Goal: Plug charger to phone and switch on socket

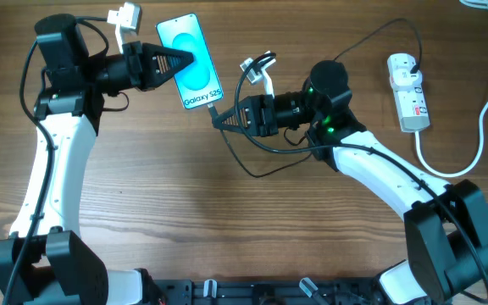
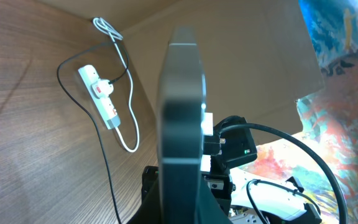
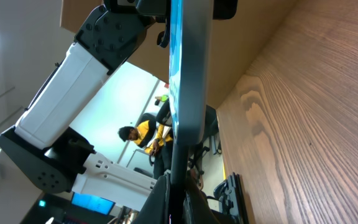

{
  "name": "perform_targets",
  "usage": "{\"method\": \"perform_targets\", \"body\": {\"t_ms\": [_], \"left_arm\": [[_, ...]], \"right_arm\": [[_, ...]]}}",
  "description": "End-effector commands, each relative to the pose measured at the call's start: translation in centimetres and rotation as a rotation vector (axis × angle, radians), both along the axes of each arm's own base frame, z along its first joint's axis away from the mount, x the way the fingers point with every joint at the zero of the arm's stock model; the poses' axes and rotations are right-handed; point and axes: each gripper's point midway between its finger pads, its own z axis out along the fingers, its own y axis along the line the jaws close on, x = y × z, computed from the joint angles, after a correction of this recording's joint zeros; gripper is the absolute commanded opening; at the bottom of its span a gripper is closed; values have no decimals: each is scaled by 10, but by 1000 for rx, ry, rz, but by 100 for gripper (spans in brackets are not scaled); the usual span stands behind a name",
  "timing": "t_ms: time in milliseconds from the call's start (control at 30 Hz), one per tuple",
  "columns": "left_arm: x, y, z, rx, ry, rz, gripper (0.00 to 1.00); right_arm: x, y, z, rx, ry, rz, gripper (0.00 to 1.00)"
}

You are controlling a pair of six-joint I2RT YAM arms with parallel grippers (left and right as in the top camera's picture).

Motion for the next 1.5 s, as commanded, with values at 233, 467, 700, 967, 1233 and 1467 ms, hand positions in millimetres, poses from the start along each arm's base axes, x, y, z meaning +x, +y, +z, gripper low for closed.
{"method": "perform_targets", "body": {"t_ms": [233,467,700,967,1233,1467], "left_arm": [[-9,-3,12,-13,-25,-33,4],[-10,-3,11,-13,-21,-34,4],[-11,-3,10,-16,1,-34,4],[-15,-7,11,-22,-11,-61,4],[-34,-37,15,-30,-96,-188,4],[-57,-39,3,-61,-104,-249,4]], "right_arm": [[-1,10,1,3,6,-11,4],[1,10,1,5,3,-25,4],[2,10,5,17,-16,-30,4],[5,10,6,21,-18,-49,4],[10,11,11,42,-50,-80,4],[17,-2,21,70,-91,-87,5]]}}
